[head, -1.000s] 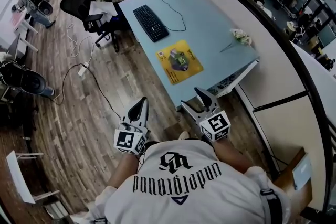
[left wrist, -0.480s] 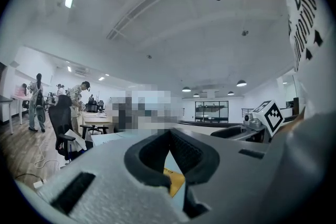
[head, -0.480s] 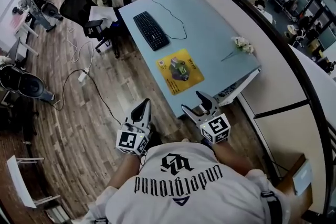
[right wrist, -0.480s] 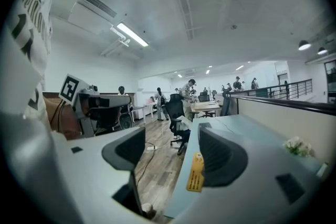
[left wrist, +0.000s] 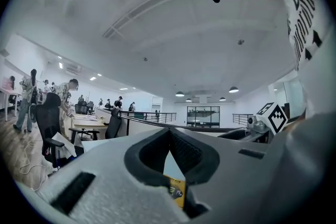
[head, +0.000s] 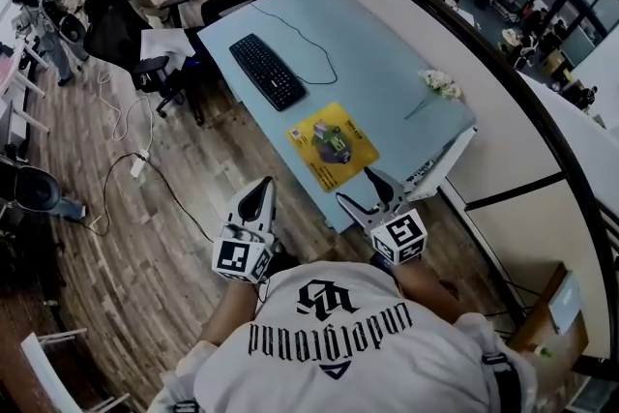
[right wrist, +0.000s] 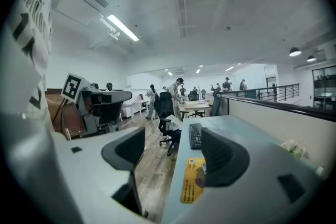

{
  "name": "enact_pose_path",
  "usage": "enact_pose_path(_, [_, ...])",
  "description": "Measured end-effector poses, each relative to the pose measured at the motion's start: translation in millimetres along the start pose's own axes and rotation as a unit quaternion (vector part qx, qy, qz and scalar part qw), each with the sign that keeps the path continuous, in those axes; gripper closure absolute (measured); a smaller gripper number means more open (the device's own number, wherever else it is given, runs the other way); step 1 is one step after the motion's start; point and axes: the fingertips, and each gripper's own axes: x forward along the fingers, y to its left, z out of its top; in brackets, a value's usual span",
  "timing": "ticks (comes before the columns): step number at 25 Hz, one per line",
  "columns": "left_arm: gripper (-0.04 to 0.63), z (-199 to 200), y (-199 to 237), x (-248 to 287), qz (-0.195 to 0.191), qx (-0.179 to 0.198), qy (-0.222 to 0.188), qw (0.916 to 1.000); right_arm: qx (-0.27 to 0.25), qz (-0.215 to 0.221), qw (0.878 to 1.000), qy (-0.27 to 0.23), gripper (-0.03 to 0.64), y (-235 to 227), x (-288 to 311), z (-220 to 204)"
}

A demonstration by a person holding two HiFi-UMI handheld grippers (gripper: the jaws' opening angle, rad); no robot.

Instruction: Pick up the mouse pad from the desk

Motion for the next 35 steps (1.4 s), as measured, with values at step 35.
enact_pose_path(35, [0.588,-11.1,128.0,68.0,-0.188,-0.004,0.027,0.9819,0.037,-0.155,0.987,-0.020,0.293,20.4,114.8,33.6])
